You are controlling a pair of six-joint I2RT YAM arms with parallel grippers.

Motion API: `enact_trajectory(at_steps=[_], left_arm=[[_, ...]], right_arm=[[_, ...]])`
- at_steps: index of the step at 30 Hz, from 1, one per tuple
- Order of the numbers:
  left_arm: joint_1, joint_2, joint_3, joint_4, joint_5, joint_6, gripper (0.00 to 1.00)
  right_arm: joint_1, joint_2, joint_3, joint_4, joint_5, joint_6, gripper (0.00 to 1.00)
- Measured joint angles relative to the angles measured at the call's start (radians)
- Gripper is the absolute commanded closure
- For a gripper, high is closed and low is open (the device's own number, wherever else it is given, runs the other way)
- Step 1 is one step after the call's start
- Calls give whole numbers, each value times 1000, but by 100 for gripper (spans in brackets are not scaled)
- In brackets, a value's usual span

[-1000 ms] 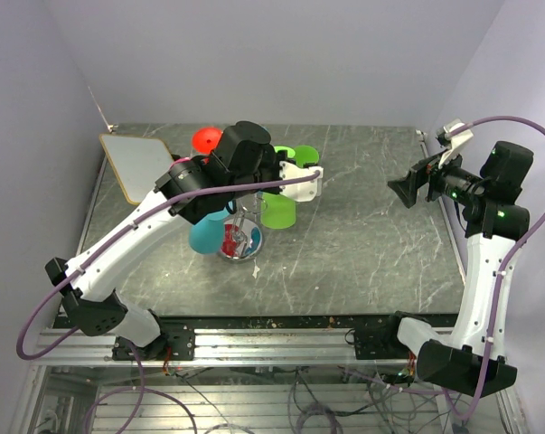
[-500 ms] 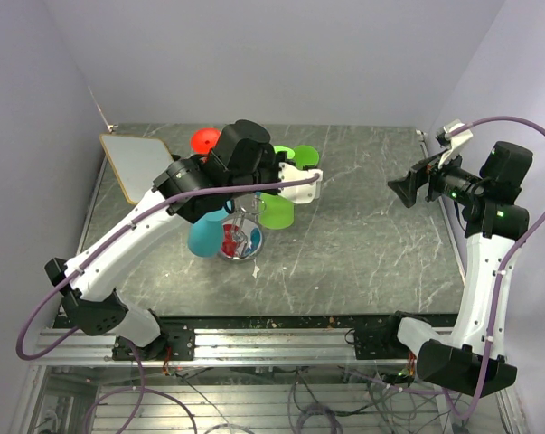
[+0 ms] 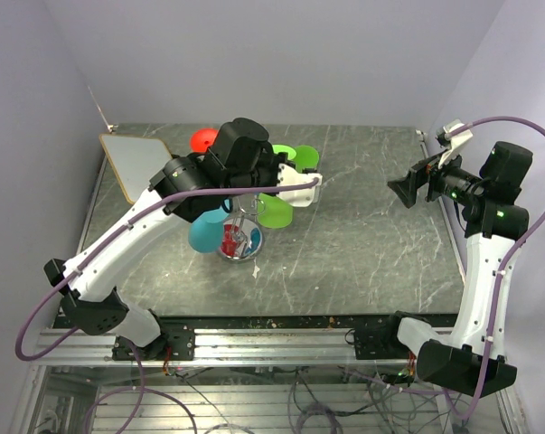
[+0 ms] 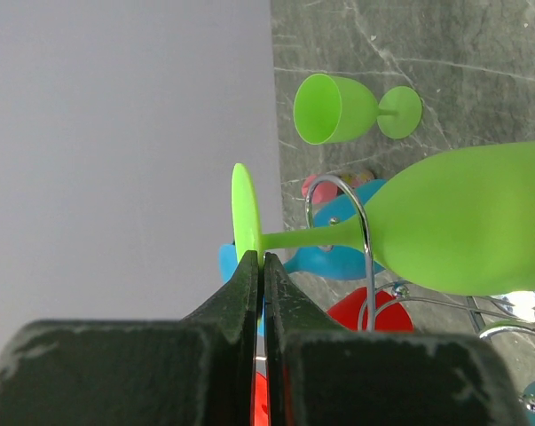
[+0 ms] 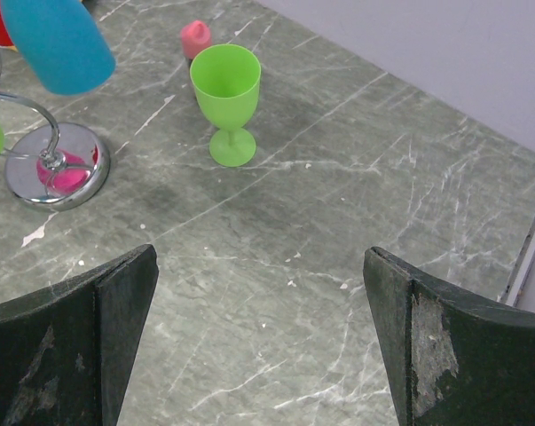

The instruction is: Place the wine glass upside down on the wine glass rack

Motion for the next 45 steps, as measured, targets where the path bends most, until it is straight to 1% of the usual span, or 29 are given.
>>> enact_trajectory(at_steps=[10, 19, 25, 32, 41, 45], left_arm=[[-6, 0, -62, 51, 0, -8, 93], [-6, 0, -87, 94, -4, -27, 93], [-6, 5, -133, 119, -36, -42, 93], [-6, 10, -145, 138, -98, -53, 93], [-6, -3, -182, 142, -118, -55, 84], [-6, -14, -191, 143, -124, -55, 76]], right_arm=[[0, 0, -2, 1, 0, 0, 0], [0, 0, -7, 5, 0, 1, 0], [-2, 0, -8, 6, 0, 4, 0], [-3, 0, -10, 7, -1, 4, 0], [-4, 0, -21, 7, -2, 5, 0], [-5, 0, -21, 7, -6, 5, 0]])
